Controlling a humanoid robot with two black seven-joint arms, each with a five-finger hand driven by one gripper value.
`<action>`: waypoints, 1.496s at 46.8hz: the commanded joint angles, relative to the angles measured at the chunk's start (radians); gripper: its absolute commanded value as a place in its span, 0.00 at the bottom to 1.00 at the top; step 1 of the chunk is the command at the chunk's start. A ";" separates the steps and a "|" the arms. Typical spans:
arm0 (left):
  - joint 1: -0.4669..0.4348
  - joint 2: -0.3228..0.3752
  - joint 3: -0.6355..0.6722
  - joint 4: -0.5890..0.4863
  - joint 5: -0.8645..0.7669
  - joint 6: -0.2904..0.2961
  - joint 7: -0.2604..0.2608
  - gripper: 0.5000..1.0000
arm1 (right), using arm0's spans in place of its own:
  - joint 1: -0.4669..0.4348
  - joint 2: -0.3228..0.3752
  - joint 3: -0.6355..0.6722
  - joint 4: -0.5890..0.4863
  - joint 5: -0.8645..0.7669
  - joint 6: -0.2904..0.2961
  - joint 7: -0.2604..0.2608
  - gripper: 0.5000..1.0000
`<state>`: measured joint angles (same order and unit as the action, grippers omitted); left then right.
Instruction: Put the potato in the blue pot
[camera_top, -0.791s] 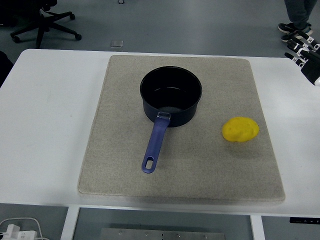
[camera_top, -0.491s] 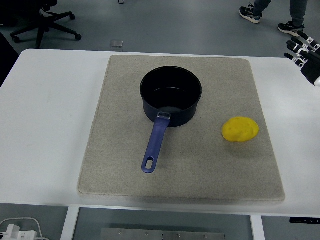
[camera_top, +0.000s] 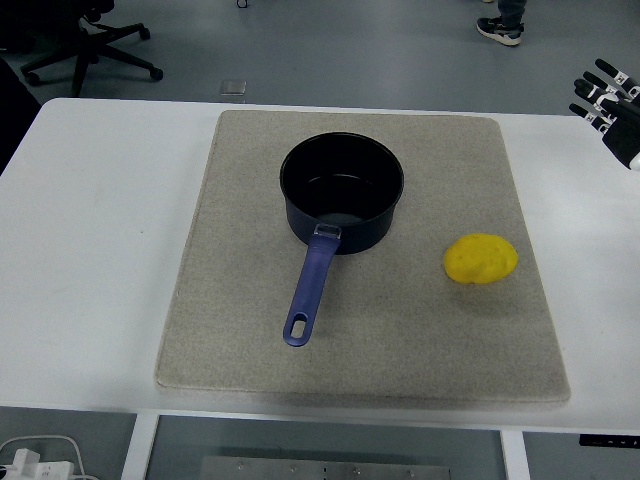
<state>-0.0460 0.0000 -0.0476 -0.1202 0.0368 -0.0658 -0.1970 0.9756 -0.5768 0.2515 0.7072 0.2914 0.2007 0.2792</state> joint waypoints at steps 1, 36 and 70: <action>0.000 0.000 0.000 -0.001 0.000 0.000 0.001 0.99 | 0.000 0.002 0.000 0.000 -0.001 0.000 0.002 0.86; 0.000 0.000 0.000 -0.001 0.000 0.000 0.001 0.99 | 0.003 0.006 -0.003 -0.002 -0.020 -0.012 0.002 0.86; 0.000 0.000 0.000 -0.001 0.000 0.000 0.001 0.99 | 0.006 -0.176 -0.012 0.208 -0.267 -0.017 0.002 0.86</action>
<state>-0.0460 0.0000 -0.0475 -0.1212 0.0368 -0.0660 -0.1970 0.9812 -0.7282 0.2390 0.8830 0.0599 0.1839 0.2821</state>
